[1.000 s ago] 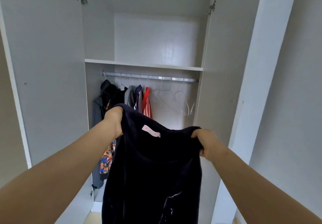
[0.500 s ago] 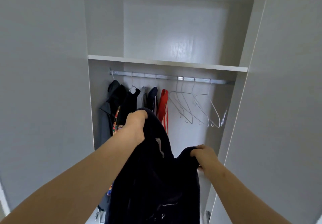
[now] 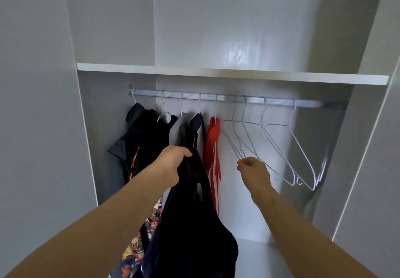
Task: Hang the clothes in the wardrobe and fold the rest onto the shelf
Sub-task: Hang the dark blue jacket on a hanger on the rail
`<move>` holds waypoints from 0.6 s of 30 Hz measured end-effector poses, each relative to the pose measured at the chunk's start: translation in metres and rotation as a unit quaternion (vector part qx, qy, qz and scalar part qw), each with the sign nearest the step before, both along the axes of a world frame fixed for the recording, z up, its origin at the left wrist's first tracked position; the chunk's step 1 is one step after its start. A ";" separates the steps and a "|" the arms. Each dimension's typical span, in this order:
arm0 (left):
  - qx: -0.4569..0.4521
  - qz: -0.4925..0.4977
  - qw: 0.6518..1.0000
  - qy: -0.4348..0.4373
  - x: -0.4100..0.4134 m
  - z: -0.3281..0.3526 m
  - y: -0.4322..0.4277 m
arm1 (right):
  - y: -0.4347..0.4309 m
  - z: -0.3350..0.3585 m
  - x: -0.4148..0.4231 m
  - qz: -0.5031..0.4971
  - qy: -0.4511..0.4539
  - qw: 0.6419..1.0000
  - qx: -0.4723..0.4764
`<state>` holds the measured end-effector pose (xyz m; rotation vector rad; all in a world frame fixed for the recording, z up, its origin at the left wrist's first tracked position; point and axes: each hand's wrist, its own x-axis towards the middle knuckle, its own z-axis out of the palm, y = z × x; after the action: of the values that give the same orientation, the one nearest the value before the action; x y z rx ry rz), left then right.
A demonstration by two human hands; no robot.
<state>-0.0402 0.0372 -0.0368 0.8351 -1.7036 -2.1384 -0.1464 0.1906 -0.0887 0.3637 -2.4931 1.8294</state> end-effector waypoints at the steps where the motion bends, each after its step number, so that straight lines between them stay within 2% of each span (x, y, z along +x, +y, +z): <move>1: -0.003 0.010 1.000 0.001 -0.017 0.000 -0.005 | -0.005 0.000 -0.019 -0.005 0.004 1.000 -0.001; 4: -0.004 0.025 1.000 0.009 -0.057 0.001 -0.019 | -0.015 0.005 -0.064 -0.024 0.014 1.000 0.011; 7: 0.022 0.035 0.999 0.005 -0.086 0.000 -0.031 | -0.025 0.001 -0.104 -0.033 0.027 0.997 0.061; 10: 0.065 0.043 0.997 -0.006 -0.107 -0.005 -0.042 | -0.036 -0.007 -0.132 -0.003 0.022 0.997 0.078; 14: 0.140 0.047 0.988 -0.038 -0.126 -0.006 -0.056 | -0.049 -0.010 -0.151 0.034 -0.015 0.999 0.025; 18: 0.179 0.054 0.981 -0.045 -0.141 -0.006 -0.071 | -0.061 -0.007 -0.166 0.048 -0.136 0.988 -0.058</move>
<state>-0.1817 -0.0333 -0.0426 1.1071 -1.2928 -2.3981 -0.3125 0.1293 -0.0959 0.2471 -2.5580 2.1869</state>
